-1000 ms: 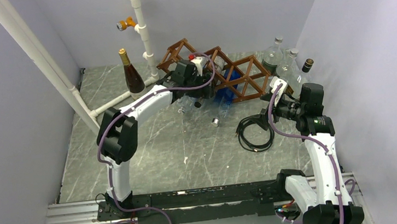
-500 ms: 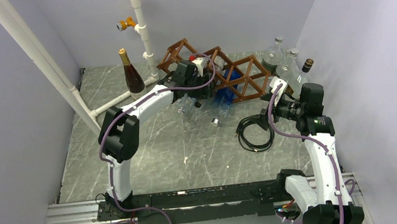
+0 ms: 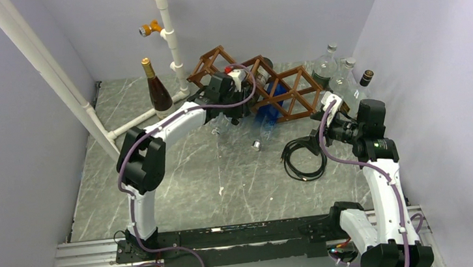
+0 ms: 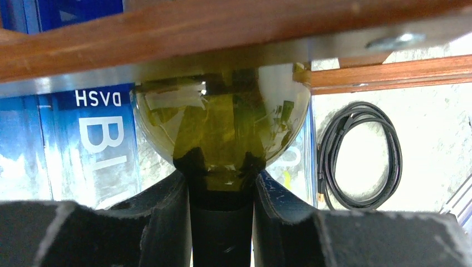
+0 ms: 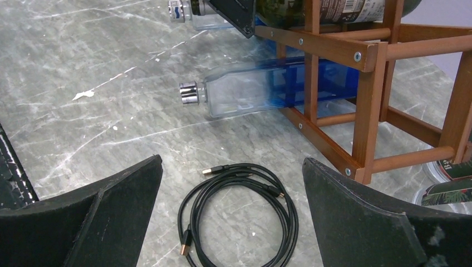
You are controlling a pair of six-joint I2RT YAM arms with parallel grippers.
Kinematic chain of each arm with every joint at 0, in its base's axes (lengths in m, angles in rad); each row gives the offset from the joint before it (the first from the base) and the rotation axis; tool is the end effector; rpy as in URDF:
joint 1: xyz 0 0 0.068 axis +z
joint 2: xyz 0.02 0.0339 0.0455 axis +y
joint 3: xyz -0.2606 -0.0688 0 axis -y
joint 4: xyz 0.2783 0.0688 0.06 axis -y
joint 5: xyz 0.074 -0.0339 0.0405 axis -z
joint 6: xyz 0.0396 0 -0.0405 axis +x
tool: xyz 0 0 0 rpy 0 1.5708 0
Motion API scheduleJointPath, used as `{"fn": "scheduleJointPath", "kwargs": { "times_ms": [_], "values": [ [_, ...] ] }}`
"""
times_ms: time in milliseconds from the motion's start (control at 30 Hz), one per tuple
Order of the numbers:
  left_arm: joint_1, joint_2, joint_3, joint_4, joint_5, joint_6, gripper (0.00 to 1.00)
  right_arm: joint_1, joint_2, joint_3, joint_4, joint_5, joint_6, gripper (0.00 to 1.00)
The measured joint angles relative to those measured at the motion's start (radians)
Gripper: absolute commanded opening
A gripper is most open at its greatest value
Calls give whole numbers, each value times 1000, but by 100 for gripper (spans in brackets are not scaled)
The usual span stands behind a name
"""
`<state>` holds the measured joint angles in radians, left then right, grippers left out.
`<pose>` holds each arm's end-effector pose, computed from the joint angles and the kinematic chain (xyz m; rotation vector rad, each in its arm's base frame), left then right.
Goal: Take the wine bottle off the wine rack
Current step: Pick up the wine bottle from the wine rack.
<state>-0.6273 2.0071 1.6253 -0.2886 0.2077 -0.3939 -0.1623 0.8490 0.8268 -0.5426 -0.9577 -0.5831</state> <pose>0.3993 -0.2996 0.2316 0.3895 2.3103 -0.7654 0.2116 -0.0018 0.3111 -0.9003 1.6935 0.5222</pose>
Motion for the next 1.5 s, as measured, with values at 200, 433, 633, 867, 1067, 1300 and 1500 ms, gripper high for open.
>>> {"fn": "scheduleJointPath", "kwargs": {
  "times_ms": [200,433,633,867,1067,1300,1500],
  "values": [
    [-1,-47,-71,31,-3,8,0,0,0,-4,0,7,0,100],
    [-1,-116,-148,25,-6,24,0,0,0,-4,0,7,0,100],
    [-1,-173,-210,20,-6,39,0,0,0,-4,0,8,0,100],
    [-1,-247,-288,21,-4,42,0,0,0,-5,0,8,0,100],
    [-3,-297,-337,15,-1,43,0,0,0,-5,0,8,0,100],
    [-3,-354,-396,12,5,49,0,0,0,-5,0,8,0,100],
    [-3,-406,-443,-1,5,60,0,0,0,-5,0,8,0,100]
  ]
}}
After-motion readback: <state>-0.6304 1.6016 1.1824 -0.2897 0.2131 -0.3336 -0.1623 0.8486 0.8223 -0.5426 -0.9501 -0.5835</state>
